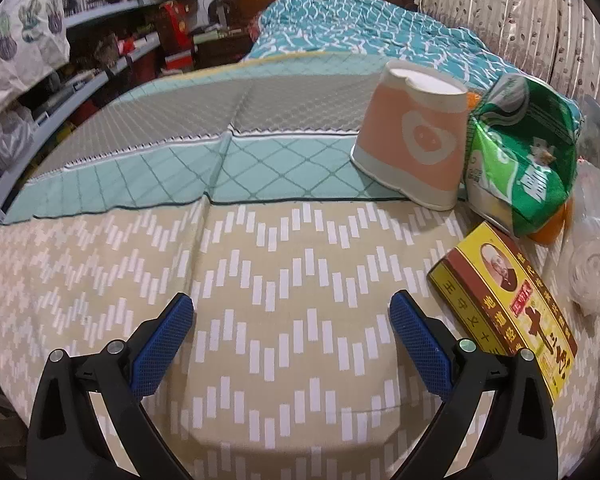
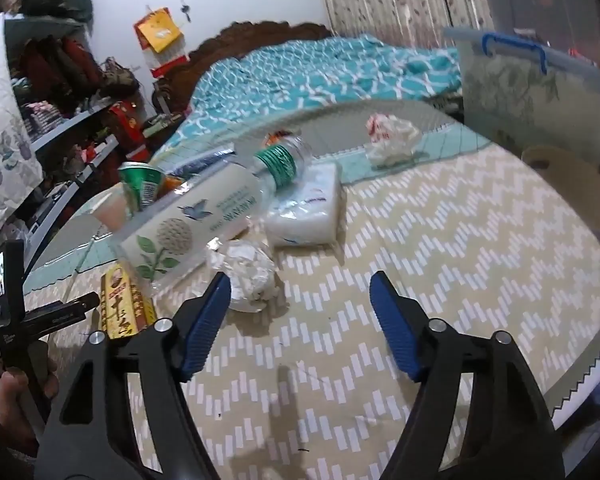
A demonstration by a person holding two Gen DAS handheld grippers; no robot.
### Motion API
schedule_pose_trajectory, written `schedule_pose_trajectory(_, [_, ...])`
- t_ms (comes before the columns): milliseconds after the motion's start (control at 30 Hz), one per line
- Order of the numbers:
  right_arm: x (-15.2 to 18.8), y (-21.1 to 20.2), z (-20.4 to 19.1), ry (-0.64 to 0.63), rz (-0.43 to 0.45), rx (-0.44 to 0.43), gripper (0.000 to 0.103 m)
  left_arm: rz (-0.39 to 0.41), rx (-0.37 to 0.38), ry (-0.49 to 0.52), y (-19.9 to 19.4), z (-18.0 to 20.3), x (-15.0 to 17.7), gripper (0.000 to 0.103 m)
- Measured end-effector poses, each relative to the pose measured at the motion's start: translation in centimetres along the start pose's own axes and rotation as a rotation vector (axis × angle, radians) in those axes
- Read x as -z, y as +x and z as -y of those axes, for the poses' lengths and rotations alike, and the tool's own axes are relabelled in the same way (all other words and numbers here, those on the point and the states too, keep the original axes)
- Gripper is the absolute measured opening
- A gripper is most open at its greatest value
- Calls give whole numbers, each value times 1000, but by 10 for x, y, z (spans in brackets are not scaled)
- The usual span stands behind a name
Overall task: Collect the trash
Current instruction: 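Move both tools over the bed toward the scattered trash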
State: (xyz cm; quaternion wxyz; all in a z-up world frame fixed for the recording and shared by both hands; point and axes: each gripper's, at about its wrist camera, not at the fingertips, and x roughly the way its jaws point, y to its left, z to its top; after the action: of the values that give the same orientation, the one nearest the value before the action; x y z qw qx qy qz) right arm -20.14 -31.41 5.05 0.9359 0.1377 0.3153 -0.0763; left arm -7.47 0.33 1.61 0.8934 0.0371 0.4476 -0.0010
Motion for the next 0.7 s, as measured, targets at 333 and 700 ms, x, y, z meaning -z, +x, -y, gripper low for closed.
schedule_pose_trajectory(333, [3,4,-11,-61,-14,-23,68,42,36,-5,-18,1,-1,94])
schedule_pose_trajectory(700, [9,11,-1,-36,-12,-7,72,193,94,-39,-61,16,16,94])
